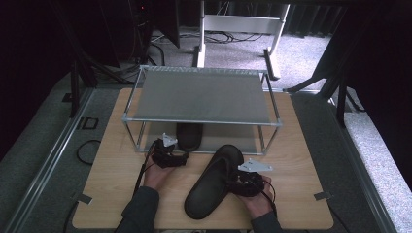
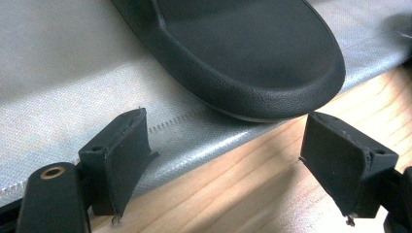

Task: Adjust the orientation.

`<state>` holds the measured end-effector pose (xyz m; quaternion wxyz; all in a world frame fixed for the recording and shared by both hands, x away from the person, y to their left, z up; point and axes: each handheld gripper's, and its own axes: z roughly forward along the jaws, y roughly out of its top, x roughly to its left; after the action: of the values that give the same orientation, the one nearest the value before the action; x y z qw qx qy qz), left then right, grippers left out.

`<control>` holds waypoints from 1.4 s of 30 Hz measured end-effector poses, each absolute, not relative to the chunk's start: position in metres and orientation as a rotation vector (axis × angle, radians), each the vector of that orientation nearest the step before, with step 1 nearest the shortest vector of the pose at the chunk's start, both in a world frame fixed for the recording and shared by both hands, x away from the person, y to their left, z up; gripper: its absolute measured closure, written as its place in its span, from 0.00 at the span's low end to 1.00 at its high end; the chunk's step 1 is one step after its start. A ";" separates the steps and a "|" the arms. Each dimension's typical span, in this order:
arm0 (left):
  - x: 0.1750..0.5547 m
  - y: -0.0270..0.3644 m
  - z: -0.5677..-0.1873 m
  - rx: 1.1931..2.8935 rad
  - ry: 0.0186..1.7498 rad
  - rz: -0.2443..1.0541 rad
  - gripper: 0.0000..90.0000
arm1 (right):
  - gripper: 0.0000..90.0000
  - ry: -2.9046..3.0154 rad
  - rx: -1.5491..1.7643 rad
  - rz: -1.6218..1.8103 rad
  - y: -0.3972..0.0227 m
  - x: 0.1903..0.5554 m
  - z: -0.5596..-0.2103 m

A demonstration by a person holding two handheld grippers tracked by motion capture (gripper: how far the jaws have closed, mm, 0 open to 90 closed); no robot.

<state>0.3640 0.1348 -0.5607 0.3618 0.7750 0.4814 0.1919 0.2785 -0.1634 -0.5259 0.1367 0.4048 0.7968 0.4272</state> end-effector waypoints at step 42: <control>0.364 0.135 -0.561 1.992 1.241 0.491 0.21 | 0.80 2.094 1.169 1.044 -0.129 0.372 -0.514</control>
<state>0.3641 0.1350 -0.5608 0.3635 0.7738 0.4824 0.1908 0.3719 -0.1291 -0.5138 0.2599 0.4315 0.7730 0.3856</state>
